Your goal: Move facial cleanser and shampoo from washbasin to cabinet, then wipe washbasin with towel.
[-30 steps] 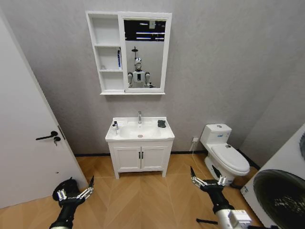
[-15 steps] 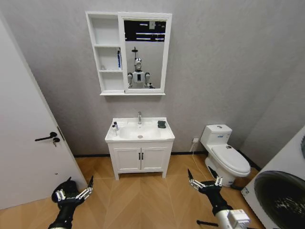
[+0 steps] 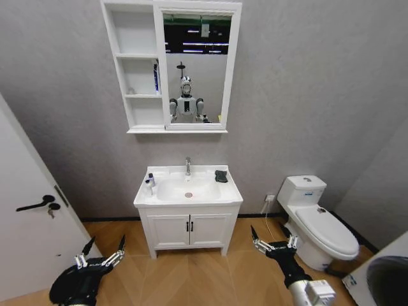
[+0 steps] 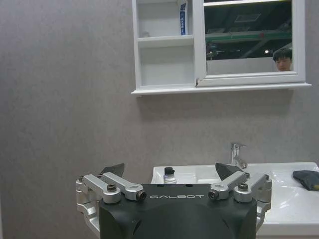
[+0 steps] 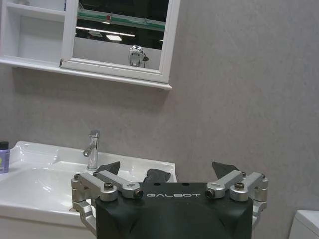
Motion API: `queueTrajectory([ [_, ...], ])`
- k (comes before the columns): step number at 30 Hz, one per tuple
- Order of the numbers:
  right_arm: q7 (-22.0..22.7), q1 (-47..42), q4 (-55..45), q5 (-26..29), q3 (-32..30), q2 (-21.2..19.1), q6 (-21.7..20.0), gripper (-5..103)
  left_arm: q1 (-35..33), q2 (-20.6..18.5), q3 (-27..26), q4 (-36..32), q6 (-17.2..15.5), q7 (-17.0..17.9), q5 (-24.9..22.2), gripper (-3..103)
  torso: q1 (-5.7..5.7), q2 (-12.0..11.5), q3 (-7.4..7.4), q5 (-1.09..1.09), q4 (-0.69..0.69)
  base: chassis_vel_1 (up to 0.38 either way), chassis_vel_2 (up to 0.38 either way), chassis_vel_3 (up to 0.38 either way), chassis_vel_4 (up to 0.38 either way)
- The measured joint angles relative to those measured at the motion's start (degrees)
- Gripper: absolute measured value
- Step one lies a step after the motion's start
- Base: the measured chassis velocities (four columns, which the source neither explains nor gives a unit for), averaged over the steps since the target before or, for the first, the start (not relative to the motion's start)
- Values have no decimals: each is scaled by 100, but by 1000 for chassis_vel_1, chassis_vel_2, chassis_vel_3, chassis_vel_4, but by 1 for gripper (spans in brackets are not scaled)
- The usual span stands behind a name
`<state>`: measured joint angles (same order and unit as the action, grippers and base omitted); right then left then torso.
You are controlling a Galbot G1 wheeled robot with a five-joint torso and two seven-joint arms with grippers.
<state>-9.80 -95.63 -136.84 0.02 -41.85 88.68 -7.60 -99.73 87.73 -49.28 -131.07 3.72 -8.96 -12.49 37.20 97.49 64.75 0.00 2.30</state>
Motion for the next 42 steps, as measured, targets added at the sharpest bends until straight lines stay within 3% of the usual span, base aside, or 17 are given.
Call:
queueTrajectory([
  [15, -6, -13, 101, -44, 8, 14, 56, 100, 38, -2, 19, 108, 25, 12, -9, 100, -2, 0, -1, 0, 2, -353, 360, 360, -357],
  [22, -123, -27, 106, 204, 69, -10, 30, 100, 94, 9, 73, 295, 50, -8, 1, 100, 4, -2, 1, 2, 0, -309, 315, 298, -316],
  [32, -31, 87, 130, 197, 49, -28, -14, 100, 309, 16, 123, 718, 62, 7, 97, 100, -6, 1, -2, 0, 0, -81, 61, 28, -24],
  [42, 72, 61, 115, 179, 28, -5, 14, 100, 770, 22, 292, 1582, -20, 293, 329, 100, -2, 1, -1, -1, 1, 37, -46, -35, 42],
])
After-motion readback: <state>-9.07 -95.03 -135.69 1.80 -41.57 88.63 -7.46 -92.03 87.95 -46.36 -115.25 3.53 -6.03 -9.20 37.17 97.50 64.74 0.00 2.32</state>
